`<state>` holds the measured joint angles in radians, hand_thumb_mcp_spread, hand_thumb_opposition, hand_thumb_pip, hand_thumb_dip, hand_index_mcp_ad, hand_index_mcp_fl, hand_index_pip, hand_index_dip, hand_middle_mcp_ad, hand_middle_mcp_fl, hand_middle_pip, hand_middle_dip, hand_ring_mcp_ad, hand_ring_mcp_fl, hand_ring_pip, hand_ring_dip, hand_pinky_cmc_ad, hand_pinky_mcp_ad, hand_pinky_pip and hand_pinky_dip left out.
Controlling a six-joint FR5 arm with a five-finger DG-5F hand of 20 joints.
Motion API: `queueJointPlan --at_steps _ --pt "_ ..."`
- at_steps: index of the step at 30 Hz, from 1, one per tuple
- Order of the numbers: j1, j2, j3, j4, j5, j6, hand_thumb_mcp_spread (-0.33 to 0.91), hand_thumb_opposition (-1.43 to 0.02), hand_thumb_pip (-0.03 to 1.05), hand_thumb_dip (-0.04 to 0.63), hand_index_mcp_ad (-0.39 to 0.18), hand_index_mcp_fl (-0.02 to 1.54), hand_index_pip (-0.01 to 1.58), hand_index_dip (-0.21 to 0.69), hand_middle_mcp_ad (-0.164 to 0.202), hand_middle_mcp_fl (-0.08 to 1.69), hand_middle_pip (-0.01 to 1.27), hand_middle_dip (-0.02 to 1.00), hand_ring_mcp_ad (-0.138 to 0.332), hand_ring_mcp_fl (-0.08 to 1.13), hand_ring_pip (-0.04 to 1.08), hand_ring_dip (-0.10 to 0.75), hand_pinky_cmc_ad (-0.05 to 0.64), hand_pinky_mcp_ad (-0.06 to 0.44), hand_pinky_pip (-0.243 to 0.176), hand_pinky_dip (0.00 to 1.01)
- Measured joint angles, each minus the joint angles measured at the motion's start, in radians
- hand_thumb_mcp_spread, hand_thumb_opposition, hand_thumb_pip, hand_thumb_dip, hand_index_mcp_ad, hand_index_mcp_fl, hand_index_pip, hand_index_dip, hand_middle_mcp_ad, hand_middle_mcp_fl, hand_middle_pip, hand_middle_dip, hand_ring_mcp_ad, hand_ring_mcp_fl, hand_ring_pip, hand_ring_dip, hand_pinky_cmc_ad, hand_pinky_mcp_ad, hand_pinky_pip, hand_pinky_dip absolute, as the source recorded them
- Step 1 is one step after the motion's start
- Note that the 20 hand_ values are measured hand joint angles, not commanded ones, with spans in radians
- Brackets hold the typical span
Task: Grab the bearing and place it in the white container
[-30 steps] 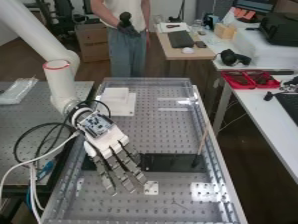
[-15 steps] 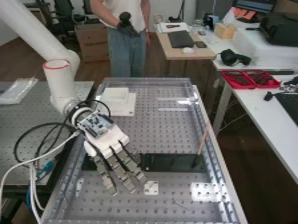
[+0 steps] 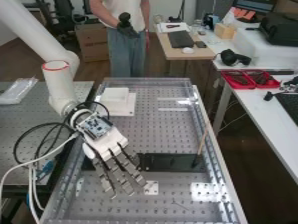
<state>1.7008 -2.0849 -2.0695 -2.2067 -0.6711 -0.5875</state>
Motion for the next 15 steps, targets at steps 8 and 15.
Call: queueJointPlan --at_steps 8,15 --pt "0.000 -0.002 0.001 -0.002 -0.004 0.003 0.51 -0.83 0.48 0.300 -0.056 0.28 1.30 0.258 0.075 0.10 0.14 0.22 0.131 0.01 0.11 0.093 0.365 0.278 -0.045 0.19" --pt "0.000 -0.004 0.004 -0.008 -0.008 0.009 0.51 -0.84 0.48 0.300 -0.056 0.29 1.30 0.258 0.075 0.10 0.14 0.22 0.131 0.01 0.11 0.101 0.365 0.279 -0.042 0.19"
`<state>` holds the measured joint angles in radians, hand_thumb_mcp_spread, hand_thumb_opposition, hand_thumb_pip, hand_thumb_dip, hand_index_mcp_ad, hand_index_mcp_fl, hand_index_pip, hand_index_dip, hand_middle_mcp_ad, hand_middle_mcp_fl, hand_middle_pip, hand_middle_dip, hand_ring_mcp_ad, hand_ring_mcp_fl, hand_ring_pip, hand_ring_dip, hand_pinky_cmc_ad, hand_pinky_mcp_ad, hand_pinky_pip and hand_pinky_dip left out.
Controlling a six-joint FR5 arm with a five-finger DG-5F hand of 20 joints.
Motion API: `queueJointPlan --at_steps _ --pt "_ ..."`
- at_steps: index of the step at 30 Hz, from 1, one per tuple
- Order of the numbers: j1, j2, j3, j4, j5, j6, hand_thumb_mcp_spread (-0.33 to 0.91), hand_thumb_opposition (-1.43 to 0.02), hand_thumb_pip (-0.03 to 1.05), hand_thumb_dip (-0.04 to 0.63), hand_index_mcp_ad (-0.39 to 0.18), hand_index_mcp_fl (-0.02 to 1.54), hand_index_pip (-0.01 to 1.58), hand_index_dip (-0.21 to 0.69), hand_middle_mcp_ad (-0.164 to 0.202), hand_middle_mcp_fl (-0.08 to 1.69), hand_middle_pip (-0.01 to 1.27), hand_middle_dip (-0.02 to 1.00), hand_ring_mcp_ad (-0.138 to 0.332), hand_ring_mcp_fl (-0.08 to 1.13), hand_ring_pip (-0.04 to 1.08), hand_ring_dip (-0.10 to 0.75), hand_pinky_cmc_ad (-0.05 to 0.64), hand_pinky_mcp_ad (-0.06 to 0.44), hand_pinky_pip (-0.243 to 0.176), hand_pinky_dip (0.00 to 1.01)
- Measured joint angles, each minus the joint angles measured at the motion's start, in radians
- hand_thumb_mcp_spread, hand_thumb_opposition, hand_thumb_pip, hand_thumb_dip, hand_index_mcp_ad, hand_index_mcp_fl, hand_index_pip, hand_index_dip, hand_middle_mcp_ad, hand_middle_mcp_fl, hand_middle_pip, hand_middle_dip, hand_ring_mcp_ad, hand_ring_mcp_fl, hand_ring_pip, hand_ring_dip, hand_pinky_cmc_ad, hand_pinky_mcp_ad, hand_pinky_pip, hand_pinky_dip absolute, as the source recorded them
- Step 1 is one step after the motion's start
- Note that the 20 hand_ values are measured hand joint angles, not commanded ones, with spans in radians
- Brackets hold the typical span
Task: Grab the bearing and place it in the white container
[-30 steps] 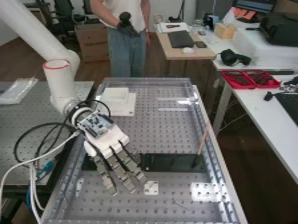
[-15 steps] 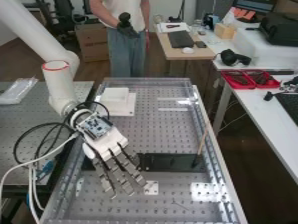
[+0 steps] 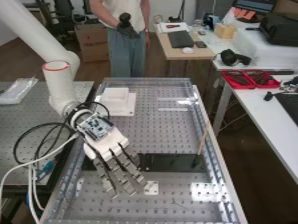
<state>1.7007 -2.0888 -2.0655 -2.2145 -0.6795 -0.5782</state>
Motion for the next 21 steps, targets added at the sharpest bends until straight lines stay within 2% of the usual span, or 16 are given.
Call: queueJointPlan --at_steps 13,17,21 --pt "-0.001 0.000 -0.007 0.025 -0.003 -0.017 0.51 -0.83 0.48 0.300 -0.056 0.30 1.30 0.257 0.075 0.12 0.14 0.22 0.131 0.01 0.11 0.101 0.365 0.279 -0.045 0.19" --pt "0.000 0.001 -0.009 0.043 -0.003 -0.033 0.51 -0.86 0.48 0.298 -0.052 0.34 1.35 0.234 0.075 0.12 0.14 0.22 0.133 0.01 0.11 0.101 0.365 0.279 -0.026 0.19" --pt "0.000 0.002 -0.009 0.044 -0.006 -0.037 0.51 -0.90 0.47 0.297 -0.051 0.38 1.38 0.234 0.077 0.14 0.13 0.23 0.129 0.01 0.10 0.101 0.365 0.279 -0.026 0.19"
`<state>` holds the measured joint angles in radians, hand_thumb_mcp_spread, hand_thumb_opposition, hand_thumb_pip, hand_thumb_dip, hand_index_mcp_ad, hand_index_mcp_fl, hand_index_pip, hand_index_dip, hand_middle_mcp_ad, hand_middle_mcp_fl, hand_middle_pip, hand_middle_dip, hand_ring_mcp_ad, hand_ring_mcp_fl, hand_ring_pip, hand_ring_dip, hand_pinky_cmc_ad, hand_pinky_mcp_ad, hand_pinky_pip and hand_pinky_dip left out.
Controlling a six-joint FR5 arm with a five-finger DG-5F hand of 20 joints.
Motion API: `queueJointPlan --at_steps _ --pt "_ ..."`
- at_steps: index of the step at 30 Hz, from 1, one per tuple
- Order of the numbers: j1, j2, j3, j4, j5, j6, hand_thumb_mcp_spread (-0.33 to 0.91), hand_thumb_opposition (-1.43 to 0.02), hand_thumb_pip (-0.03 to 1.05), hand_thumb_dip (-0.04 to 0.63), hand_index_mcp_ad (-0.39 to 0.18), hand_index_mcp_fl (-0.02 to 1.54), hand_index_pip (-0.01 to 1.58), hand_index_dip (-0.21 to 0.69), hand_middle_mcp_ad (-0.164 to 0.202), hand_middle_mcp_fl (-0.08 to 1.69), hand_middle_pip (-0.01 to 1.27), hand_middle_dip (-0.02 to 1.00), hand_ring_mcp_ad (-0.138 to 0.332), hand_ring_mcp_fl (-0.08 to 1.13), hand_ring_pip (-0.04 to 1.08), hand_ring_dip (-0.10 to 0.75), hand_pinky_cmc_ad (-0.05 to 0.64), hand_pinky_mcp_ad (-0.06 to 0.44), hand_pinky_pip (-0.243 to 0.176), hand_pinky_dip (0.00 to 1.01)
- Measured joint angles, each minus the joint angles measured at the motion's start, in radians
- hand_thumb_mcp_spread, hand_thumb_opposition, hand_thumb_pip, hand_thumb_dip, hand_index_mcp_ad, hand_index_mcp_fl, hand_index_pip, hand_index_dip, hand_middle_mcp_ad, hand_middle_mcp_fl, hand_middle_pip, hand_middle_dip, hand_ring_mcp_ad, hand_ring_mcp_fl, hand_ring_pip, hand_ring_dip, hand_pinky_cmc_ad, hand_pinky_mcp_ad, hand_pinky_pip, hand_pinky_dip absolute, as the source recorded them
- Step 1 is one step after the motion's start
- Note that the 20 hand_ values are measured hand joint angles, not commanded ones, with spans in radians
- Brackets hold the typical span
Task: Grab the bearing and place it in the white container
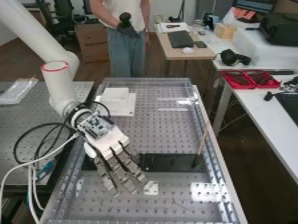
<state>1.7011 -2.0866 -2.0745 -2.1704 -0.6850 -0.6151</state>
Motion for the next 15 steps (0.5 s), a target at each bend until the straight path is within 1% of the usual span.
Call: queueJointPlan --at_steps 2,3,4,15 --pt "0.000 0.001 0.001 -0.002 -0.001 -0.002 0.51 -0.89 0.43 0.297 -0.051 0.43 1.38 0.234 0.077 0.13 0.13 0.22 0.129 0.01 0.11 0.101 0.365 0.279 -0.028 0.19" --pt "-0.001 0.001 0.002 -0.006 -0.001 0.000 0.51 -0.89 0.43 0.297 -0.051 0.43 1.38 0.234 0.077 0.15 0.13 0.22 0.129 0.01 0.11 0.101 0.365 0.278 -0.028 0.18" --pt "-0.001 0.002 0.003 -0.010 -0.002 0.002 0.51 -0.89 0.43 0.297 -0.052 0.43 1.38 0.237 0.075 0.17 0.13 0.22 0.129 0.01 0.11 0.101 0.365 0.279 -0.010 0.19" --pt "-0.008 0.002 0.005 -0.017 -0.009 0.003 0.51 -0.87 0.43 0.297 -0.052 0.43 1.38 0.253 0.077 0.18 0.13 0.22 0.129 0.01 0.11 0.101 0.367 0.279 -0.010 0.18"
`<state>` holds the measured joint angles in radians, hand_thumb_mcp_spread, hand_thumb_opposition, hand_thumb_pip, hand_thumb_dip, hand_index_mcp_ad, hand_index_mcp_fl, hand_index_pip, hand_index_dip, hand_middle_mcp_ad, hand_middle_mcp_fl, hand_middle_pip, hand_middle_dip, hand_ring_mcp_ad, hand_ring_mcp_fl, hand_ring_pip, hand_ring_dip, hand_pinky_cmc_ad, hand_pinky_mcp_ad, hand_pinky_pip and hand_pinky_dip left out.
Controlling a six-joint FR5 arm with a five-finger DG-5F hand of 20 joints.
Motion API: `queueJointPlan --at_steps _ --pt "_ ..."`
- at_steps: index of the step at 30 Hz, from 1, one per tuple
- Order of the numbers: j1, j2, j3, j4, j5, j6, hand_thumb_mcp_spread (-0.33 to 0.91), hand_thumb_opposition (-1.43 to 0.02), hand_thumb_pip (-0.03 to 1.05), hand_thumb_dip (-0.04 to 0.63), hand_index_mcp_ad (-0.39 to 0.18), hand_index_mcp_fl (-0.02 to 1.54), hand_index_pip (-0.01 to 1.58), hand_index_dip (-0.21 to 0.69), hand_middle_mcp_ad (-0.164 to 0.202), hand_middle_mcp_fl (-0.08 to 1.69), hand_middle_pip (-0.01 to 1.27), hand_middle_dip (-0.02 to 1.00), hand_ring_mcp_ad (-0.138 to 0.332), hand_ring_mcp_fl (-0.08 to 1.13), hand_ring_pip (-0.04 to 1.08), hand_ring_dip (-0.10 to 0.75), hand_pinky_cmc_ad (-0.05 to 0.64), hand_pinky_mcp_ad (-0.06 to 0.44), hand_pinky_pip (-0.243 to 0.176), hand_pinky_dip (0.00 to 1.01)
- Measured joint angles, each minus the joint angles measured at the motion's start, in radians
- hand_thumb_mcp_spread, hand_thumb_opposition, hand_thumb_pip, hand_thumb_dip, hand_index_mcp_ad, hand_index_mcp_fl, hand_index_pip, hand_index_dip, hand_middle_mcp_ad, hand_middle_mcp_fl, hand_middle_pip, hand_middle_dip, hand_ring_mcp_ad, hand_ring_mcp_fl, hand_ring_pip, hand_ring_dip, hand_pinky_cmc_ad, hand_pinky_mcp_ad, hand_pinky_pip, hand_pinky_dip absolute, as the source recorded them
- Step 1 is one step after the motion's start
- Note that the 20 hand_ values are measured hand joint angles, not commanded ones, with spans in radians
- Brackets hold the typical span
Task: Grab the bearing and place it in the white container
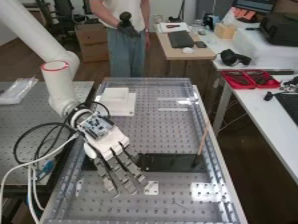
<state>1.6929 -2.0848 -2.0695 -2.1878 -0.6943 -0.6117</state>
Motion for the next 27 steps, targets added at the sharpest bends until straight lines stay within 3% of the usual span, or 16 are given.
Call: queueJointPlan --at_steps 11,27 --pt "-0.008 0.043 -0.007 0.020 -0.025 -0.036 0.52 -0.92 0.43 0.300 -0.052 0.43 1.38 0.250 0.077 0.18 0.13 0.22 0.129 0.01 0.11 0.101 0.367 0.279 0.000 0.19" --pt "0.054 0.193 -0.036 0.038 -0.062 -0.167 0.52 -0.92 0.43 0.300 -0.052 0.43 1.38 0.250 0.077 0.18 0.14 0.23 0.129 0.01 0.11 0.101 0.367 0.278 0.003 0.19"
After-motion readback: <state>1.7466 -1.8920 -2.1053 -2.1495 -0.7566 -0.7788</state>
